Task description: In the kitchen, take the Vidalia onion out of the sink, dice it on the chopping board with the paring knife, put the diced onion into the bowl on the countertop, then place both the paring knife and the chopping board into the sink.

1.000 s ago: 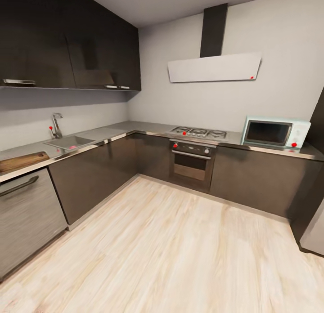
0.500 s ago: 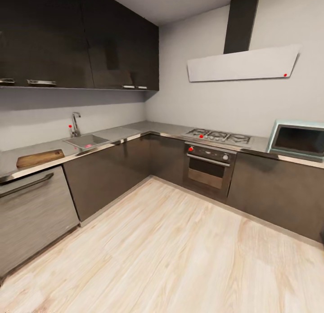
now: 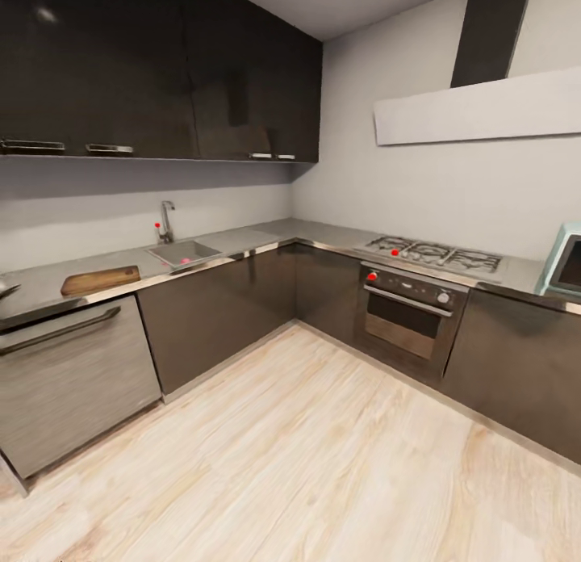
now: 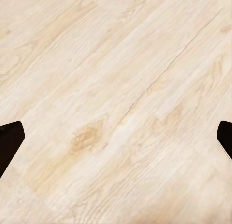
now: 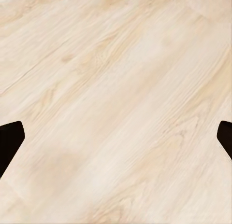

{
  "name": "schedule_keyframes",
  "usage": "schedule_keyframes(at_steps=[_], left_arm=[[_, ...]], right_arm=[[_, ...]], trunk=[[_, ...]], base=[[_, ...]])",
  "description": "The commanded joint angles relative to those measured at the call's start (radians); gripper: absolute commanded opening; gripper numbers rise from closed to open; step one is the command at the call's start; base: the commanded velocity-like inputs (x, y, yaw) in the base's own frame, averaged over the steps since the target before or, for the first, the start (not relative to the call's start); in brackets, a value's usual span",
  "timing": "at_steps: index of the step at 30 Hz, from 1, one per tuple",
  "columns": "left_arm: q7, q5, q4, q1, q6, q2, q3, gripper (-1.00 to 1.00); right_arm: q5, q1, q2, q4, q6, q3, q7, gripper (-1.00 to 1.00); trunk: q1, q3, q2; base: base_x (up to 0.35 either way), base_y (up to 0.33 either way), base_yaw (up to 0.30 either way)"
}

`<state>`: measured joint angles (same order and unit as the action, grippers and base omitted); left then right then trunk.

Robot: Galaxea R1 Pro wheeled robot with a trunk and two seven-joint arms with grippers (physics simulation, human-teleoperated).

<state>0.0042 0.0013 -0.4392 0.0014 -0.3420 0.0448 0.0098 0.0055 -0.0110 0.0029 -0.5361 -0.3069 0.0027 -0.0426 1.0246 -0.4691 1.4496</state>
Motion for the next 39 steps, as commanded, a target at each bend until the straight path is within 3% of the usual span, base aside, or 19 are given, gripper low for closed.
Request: schedule_keyframes(at_steps=[1,39], left_arm=[[0.000,0.000,-0.001,0.000,-0.002,0.000,0.001,1.00],[0.000,0.000,-0.003,0.000,-0.002,0.001,0.001,1.00]], right_arm=[[0.001,-0.001,0.000,0.001,-0.003,0.000,-0.003,1.00],[0.001,0.000,0.000,0.002,-0.003,0.002,-0.003,1.00]], trunk=[[0.000,-0.001,0.000],[0.000,-0.001,0.000]], base=[[0.240,-0.210,0.277],[0.221,-0.187,0.277]])
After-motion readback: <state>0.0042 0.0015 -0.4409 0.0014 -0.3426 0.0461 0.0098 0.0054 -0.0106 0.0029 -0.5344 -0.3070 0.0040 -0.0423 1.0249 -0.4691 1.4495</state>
